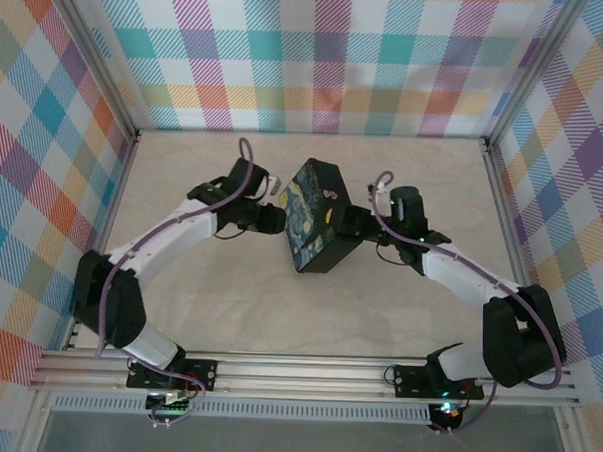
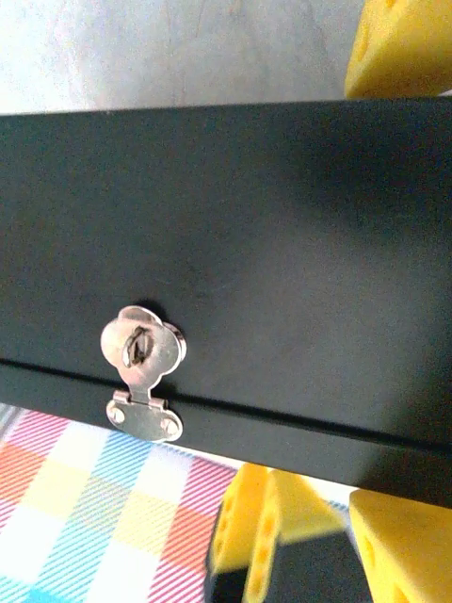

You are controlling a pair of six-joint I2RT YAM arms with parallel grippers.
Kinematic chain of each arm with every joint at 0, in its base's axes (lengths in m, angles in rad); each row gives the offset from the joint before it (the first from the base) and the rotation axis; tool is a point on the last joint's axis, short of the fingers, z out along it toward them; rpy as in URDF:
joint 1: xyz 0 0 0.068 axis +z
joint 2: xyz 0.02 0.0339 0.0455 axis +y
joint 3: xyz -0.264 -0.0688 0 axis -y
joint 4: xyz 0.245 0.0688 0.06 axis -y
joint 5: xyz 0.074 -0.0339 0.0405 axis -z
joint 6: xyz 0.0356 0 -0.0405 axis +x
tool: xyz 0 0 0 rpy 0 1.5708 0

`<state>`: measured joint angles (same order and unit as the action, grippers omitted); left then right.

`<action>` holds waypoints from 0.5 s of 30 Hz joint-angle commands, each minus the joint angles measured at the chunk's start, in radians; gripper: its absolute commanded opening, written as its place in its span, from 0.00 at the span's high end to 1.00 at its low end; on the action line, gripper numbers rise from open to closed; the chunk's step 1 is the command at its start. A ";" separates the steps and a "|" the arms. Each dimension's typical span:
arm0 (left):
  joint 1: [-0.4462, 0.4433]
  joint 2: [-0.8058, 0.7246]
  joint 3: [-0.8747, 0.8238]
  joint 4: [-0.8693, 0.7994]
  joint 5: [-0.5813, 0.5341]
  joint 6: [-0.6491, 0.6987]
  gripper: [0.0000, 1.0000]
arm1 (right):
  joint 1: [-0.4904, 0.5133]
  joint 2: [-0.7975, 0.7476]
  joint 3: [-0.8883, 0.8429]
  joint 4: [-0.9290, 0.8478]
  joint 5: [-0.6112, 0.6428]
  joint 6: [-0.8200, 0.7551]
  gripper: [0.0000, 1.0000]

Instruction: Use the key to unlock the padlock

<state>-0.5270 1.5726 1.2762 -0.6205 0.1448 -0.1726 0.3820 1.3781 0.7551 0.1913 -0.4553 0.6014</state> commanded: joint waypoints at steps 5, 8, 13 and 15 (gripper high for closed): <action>-0.046 0.169 0.145 0.079 -0.036 -0.061 0.57 | -0.059 0.070 -0.071 0.182 -0.219 0.061 0.00; -0.048 0.229 0.195 0.073 -0.067 -0.068 0.57 | -0.076 0.113 -0.080 0.233 -0.240 0.095 0.00; -0.037 0.275 0.229 0.070 -0.124 -0.058 0.57 | -0.079 0.207 -0.053 0.245 -0.251 0.125 0.00; -0.025 0.288 0.248 0.054 -0.136 -0.049 0.57 | -0.078 0.239 -0.040 0.239 -0.246 0.119 0.00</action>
<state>-0.5678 1.8446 1.4788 -0.5476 0.0570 -0.2203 0.3069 1.5852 0.6792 0.3660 -0.6594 0.7040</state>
